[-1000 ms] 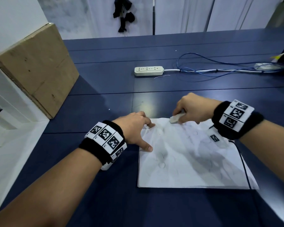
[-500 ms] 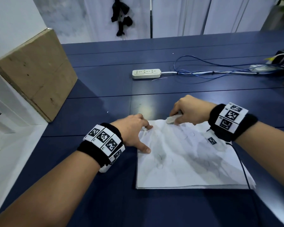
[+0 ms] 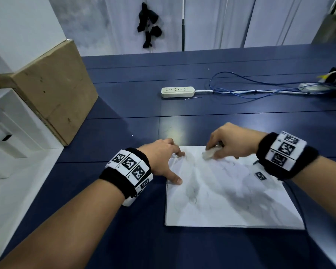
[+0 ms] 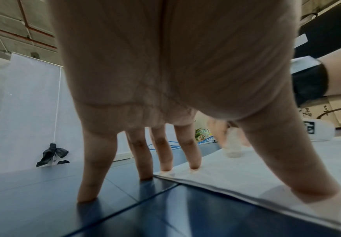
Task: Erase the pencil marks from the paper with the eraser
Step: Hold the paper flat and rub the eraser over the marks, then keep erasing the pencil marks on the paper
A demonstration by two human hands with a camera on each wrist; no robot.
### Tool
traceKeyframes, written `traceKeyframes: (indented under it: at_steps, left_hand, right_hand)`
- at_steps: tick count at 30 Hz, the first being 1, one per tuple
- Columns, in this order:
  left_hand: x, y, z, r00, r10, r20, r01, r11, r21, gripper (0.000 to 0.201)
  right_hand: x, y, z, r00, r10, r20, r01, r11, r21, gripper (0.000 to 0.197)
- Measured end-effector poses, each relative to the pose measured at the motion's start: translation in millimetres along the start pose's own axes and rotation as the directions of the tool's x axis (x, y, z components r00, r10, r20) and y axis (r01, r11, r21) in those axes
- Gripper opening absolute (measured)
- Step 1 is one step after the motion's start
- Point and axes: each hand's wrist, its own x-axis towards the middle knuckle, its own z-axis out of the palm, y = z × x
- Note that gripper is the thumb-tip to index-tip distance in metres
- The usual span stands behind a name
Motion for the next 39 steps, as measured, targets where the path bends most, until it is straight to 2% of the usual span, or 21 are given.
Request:
traceKeyframes:
  at_steps: [3, 8, 10, 13, 16, 22, 24, 27, 29, 32, 35, 39]
  left_hand:
    - [0.2, 0.1, -0.2, 1.000, -0.004, 0.006, 0.004, 1.000, 0.010, 0.095]
    - [0.2, 0.8, -0.4, 1.000, -0.008, 0.017, 0.008, 1.000, 0.013, 0.096]
    - [0.2, 0.9, -0.4, 1.000, -0.006, 0.017, 0.006, 1.000, 0.012, 0.096]
    - [0.0, 1.2, -1.5, 1.000, -0.011, 0.016, 0.011, 1.000, 0.006, 0.095]
    - [-0.5, 1.2, -2.2, 1.000, -0.013, 0.015, 0.013, 1.000, 0.003, 0.094]
    - [-8.6, 1.1, 1.7, 1.000, 0.009, -0.009, -0.009, 1.000, -0.009, 0.097]
    - [-17.0, 0.3, 5.3, 0.998, 0.018, -0.061, -0.017, 1.000, 0.013, 0.100]
    - [-37.2, -1.3, 14.4, 0.990, 0.093, -0.110, -0.090, 0.995, 0.036, 0.099]
    - [-52.4, -2.5, 21.7, 0.990, 0.138, -0.034, -0.135, 0.987, 0.085, 0.103]
    - [-67.3, -4.3, 31.3, 0.987, 0.142, 0.074, -0.153, 0.975, 0.161, 0.116]
    - [-68.2, -4.8, 33.7, 0.989, 0.130, 0.068, -0.138, 0.983, 0.123, 0.120]
    - [-68.6, -4.5, 33.8, 0.991, 0.122, 0.048, -0.125, 0.989, 0.074, 0.126]
  right_hand:
    - [-14.3, -11.0, 9.5, 0.991, -0.043, 0.126, 0.035, 0.997, 0.062, 0.024]
    - [6.3, 0.6, -2.4, 0.992, 0.099, -0.076, -0.100, 0.995, -0.002, 0.019]
    - [6.6, 2.0, -3.5, 0.989, 0.118, -0.086, -0.120, 0.993, -0.018, 0.018]
    - [-10.9, -7.4, 3.6, 0.998, 0.050, -0.046, -0.053, 0.997, -0.055, 0.026]
    - [-31.1, -20.3, 13.0, 0.999, -0.012, 0.044, 0.015, 0.997, -0.071, 0.046]
    - [-34.6, -25.0, 19.6, 1.000, 0.003, 0.000, -0.003, 0.990, -0.142, 0.021]
    - [-36.5, -27.6, 18.5, 1.000, 0.014, -0.011, -0.015, 0.991, -0.136, 0.017]
    - [-38.8, -29.4, 19.0, 0.999, 0.017, -0.031, -0.021, 0.993, -0.120, 0.018]
    - [-39.6, -29.8, 19.9, 0.999, 0.025, -0.038, -0.029, 0.993, -0.115, 0.018]
    - [-40.1, -28.8, 20.5, 0.999, 0.045, -0.031, -0.048, 0.993, -0.107, 0.018]
    - [-44.7, -33.6, 19.6, 0.998, 0.055, -0.037, -0.058, 0.993, -0.102, 0.032]
    - [-49.5, -66.2, 30.1, 0.995, -0.072, -0.074, 0.079, 0.992, 0.095, 0.022]
